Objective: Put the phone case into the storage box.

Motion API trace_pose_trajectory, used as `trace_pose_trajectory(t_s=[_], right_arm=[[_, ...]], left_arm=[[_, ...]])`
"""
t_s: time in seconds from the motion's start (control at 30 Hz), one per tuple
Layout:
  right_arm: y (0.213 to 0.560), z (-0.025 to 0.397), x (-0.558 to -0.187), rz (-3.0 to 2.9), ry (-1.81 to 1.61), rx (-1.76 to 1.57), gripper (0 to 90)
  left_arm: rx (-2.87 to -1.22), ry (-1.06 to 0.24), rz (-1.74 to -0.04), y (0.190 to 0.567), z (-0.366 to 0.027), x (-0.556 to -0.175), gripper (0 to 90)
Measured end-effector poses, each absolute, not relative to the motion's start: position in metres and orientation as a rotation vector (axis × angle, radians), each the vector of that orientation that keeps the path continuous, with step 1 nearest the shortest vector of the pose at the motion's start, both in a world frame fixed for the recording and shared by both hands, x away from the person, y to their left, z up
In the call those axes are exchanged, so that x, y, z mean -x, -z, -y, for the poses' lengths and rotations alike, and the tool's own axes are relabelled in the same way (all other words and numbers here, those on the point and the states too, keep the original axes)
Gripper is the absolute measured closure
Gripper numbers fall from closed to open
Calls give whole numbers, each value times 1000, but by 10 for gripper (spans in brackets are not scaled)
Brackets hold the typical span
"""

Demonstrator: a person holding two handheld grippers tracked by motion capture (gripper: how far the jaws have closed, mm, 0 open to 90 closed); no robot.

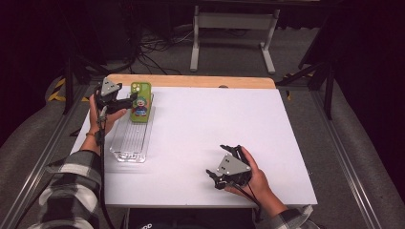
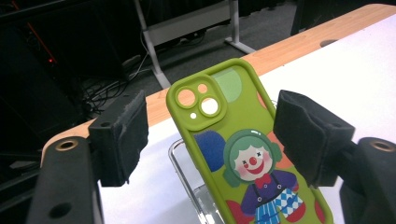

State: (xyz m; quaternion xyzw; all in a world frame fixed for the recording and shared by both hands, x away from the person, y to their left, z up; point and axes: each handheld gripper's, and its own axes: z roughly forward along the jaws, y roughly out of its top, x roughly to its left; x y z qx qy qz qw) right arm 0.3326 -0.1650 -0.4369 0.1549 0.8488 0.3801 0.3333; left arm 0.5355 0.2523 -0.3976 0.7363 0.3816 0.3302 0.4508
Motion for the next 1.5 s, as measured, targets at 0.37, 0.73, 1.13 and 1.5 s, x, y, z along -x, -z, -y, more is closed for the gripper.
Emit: trace_pose_trajectory(t_s=[0.37,0.73,1.13,1.5], right_arm=[[437,166,-333,-2215,-993,-410,99],[436,166,-334,-2212,-998,-412,98],[436,167,-334,-2210,-1005,-417,89],[434,168,-334,-2182,-1051,-441,60]], left_arm=[[-1803,-809,-943,397,-250,-535,178],[-1800,-808,-952,397,-248,-535,75],[-1800,-803,-905,393,-246,-530,46],[-1785,-807,-868,388,-241,-520,44]])
